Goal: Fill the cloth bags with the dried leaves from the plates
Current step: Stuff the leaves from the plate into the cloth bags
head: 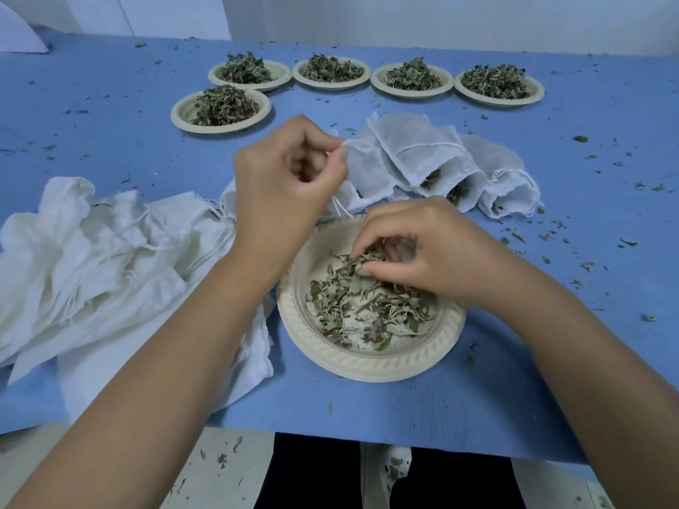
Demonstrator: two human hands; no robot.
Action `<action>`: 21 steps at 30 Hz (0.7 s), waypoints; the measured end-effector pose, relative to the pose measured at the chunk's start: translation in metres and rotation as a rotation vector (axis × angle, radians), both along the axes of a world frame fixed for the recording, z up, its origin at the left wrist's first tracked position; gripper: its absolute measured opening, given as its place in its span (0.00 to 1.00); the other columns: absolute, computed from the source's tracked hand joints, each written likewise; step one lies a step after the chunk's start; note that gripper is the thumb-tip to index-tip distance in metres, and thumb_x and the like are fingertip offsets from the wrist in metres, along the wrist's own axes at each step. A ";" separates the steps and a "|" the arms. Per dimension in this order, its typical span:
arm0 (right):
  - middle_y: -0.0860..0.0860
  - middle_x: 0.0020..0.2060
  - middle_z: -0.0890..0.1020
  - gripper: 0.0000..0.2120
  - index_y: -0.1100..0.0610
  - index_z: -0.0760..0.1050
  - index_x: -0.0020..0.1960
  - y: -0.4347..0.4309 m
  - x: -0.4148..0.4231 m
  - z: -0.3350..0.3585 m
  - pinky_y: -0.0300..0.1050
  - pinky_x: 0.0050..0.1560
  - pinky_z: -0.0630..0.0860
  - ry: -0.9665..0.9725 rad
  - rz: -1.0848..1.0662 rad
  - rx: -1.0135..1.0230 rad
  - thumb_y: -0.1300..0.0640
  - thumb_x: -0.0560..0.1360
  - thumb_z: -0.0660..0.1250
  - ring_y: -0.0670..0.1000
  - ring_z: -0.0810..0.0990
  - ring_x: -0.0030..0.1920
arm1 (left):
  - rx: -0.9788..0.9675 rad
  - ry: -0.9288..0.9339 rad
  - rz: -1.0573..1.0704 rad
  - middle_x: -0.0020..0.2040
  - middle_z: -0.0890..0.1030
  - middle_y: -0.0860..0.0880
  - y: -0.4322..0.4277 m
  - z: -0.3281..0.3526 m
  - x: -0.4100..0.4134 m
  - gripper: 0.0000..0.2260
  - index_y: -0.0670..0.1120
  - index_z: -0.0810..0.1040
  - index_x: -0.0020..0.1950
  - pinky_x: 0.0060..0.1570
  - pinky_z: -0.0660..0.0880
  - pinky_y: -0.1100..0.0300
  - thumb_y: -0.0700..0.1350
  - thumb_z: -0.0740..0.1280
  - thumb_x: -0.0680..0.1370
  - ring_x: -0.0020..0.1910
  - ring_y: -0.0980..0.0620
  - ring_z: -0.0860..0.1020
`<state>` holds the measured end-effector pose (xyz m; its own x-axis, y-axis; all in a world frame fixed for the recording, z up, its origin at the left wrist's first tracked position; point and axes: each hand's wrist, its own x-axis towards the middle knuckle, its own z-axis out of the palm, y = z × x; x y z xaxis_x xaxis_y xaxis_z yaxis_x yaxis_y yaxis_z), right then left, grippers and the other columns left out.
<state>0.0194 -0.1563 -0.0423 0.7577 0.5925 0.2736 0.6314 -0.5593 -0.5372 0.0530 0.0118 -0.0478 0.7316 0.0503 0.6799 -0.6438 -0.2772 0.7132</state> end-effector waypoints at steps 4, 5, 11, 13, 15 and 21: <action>0.50 0.40 0.83 0.05 0.58 0.82 0.45 -0.004 -0.002 0.005 0.42 0.45 0.79 0.091 -0.009 0.355 0.65 0.70 0.74 0.50 0.81 0.39 | 0.007 0.173 -0.131 0.26 0.77 0.57 -0.001 -0.001 0.000 0.07 0.47 0.78 0.40 0.28 0.70 0.69 0.38 0.71 0.76 0.24 0.61 0.74; 0.49 0.40 0.83 0.07 0.56 0.81 0.46 -0.004 -0.002 0.006 0.42 0.47 0.79 0.094 -0.012 0.479 0.66 0.70 0.74 0.50 0.82 0.41 | 0.012 0.204 -0.147 0.26 0.78 0.57 -0.002 -0.001 -0.001 0.07 0.46 0.78 0.40 0.27 0.70 0.69 0.38 0.71 0.75 0.24 0.61 0.75; 0.42 0.36 0.83 0.13 0.52 0.78 0.46 0.000 -0.002 0.005 0.35 0.44 0.78 -0.039 -0.208 0.857 0.68 0.69 0.73 0.42 0.82 0.39 | -0.028 0.320 -0.206 0.24 0.78 0.55 -0.005 0.001 -0.003 0.12 0.49 0.77 0.36 0.20 0.67 0.70 0.34 0.69 0.75 0.18 0.61 0.71; 0.45 0.38 0.82 0.13 0.52 0.78 0.46 0.001 -0.002 0.002 0.35 0.44 0.78 -0.065 -0.273 0.840 0.68 0.70 0.73 0.43 0.81 0.40 | -0.062 0.336 -0.219 0.25 0.78 0.54 -0.004 0.002 -0.003 0.11 0.49 0.77 0.37 0.19 0.66 0.69 0.36 0.69 0.75 0.18 0.60 0.70; 0.50 0.39 0.82 0.09 0.56 0.80 0.46 0.001 0.000 -0.002 0.37 0.45 0.78 -0.141 -0.318 0.724 0.68 0.70 0.73 0.46 0.82 0.41 | -0.101 0.337 -0.236 0.26 0.78 0.53 -0.003 0.002 -0.003 0.09 0.48 0.78 0.38 0.19 0.66 0.68 0.37 0.70 0.76 0.18 0.58 0.70; 0.55 0.42 0.83 0.05 0.64 0.82 0.48 0.001 0.006 -0.010 0.46 0.48 0.75 -0.498 -0.254 0.153 0.63 0.73 0.71 0.55 0.80 0.45 | -0.112 0.320 -0.286 0.24 0.77 0.53 -0.004 0.001 -0.005 0.08 0.46 0.78 0.39 0.19 0.66 0.68 0.37 0.69 0.76 0.17 0.58 0.68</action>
<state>0.0255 -0.1552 -0.0527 0.6291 0.3348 0.7016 0.6849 -0.6655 -0.2965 0.0480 0.0075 -0.0469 0.8994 -0.1246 0.4190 -0.4255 -0.0298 0.9045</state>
